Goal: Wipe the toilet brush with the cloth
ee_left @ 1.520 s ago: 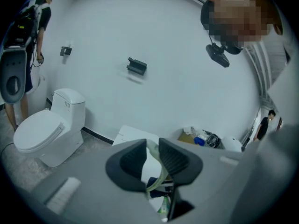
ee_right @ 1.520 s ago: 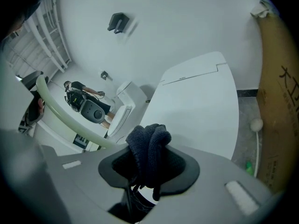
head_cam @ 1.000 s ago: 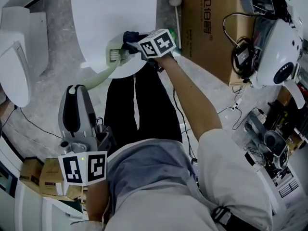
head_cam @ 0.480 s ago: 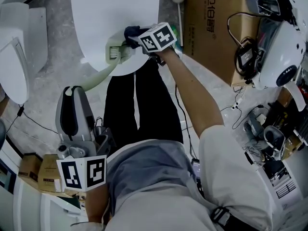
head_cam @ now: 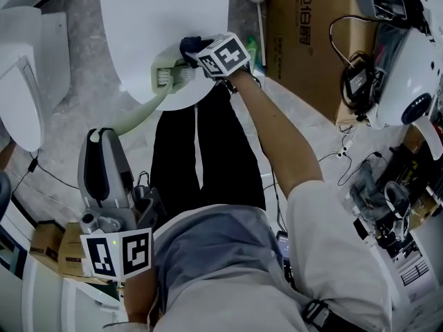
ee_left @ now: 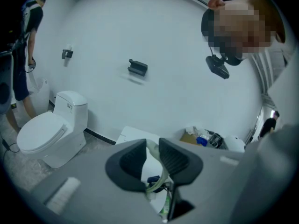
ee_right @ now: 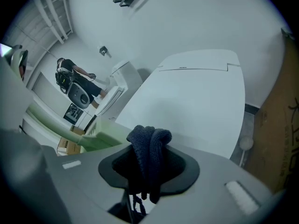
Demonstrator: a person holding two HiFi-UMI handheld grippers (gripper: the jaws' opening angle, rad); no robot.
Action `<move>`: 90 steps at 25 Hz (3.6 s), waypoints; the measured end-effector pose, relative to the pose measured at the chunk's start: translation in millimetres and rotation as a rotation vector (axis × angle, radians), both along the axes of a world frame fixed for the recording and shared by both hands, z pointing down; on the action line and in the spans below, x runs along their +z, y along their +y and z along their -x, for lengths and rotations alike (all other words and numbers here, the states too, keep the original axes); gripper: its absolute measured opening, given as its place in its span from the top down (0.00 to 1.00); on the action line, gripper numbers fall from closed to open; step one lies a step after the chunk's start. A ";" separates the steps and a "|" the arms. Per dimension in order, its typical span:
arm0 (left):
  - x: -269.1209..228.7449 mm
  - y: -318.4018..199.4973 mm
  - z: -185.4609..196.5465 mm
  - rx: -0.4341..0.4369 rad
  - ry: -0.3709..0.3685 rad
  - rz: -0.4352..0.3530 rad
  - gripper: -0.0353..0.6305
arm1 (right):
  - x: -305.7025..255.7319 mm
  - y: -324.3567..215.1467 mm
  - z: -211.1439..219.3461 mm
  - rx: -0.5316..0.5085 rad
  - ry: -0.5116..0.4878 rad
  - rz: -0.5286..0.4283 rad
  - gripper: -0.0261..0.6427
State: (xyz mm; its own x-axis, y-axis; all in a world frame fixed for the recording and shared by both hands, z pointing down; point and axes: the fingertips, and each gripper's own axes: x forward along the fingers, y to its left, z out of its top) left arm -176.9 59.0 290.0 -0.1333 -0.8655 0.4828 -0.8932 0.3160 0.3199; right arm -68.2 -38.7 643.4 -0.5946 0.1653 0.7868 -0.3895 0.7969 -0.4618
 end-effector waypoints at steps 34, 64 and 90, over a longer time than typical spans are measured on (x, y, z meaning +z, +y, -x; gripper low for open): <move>-1.5 -9.6 6.2 0.009 -0.005 -0.009 0.95 | 28.0 63.3 -52.4 0.601 -0.065 0.250 0.80; 0.6 -37.1 10.4 0.105 0.009 0.000 0.95 | 30.1 92.6 -69.1 1.690 -0.357 0.520 0.81; 1.9 -40.5 10.9 0.119 0.027 -0.027 0.95 | 31.7 141.6 -15.1 1.635 -0.304 0.590 0.82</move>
State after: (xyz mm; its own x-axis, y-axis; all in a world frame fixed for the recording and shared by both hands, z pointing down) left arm -187.8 18.5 291.9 -0.0161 -0.8872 0.4612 -0.9146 0.1994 0.3517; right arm -53.0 102.9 675.1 -0.5273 -0.4988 0.6878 -0.3979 -0.5703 -0.7186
